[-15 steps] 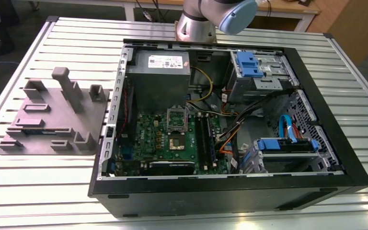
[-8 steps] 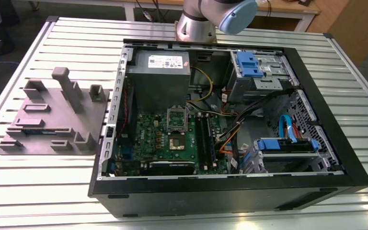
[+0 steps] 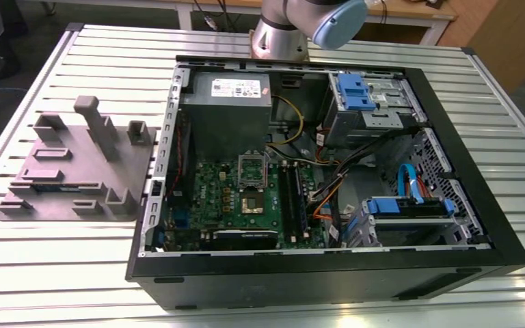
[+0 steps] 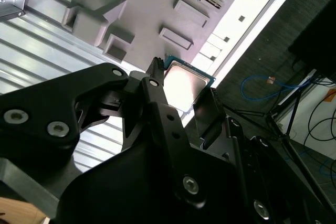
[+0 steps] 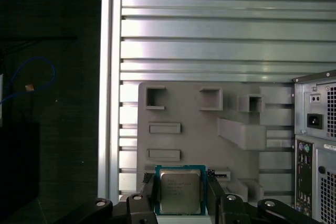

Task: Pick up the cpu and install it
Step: 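Pick up the cpu and move it towards the insertion slot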

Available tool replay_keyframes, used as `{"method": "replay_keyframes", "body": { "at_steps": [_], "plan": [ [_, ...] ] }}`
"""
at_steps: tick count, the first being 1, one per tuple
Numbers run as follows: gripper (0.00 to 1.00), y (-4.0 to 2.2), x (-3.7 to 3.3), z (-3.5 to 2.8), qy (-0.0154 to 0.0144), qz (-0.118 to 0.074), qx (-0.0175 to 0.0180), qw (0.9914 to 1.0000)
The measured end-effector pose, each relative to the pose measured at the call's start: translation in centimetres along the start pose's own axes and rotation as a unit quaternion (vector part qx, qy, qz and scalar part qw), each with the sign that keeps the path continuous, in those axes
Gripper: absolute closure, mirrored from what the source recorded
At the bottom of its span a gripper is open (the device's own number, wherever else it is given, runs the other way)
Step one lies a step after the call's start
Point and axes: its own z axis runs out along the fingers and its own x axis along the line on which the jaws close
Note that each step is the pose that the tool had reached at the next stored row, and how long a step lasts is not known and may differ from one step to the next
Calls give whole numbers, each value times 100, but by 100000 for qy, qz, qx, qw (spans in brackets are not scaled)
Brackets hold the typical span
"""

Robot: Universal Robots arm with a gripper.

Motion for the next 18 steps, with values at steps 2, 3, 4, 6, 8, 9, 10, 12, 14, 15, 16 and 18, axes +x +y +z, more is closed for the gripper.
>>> {"method": "replay_keyframes", "body": {
  "at_steps": [2,3,4,6,8,9,10,12,14,15,16,18],
  "plan": [
    [53,0,-4,0,-1,1,4,100000],
    [53,0,-6,0,0,-1,3,100000],
    [53,0,-8,1,-5,1,0,100000],
    [53,0,-12,0,-2,-1,3,100000],
    [53,0,-29,0,1,-1,3,100000],
    [53,0,-41,0,1,0,3,100000],
    [53,0,-42,0,0,1,2,100000],
    [53,0,-46,0,1,0,2,100000],
    [53,0,-50,0,2,2,4,100000],
    [53,0,-53,0,1,2,4,100000],
    [53,0,-54,1,-1,0,1,100000],
    [53,1,-158,1,2,0,3,100000]
  ]
}}
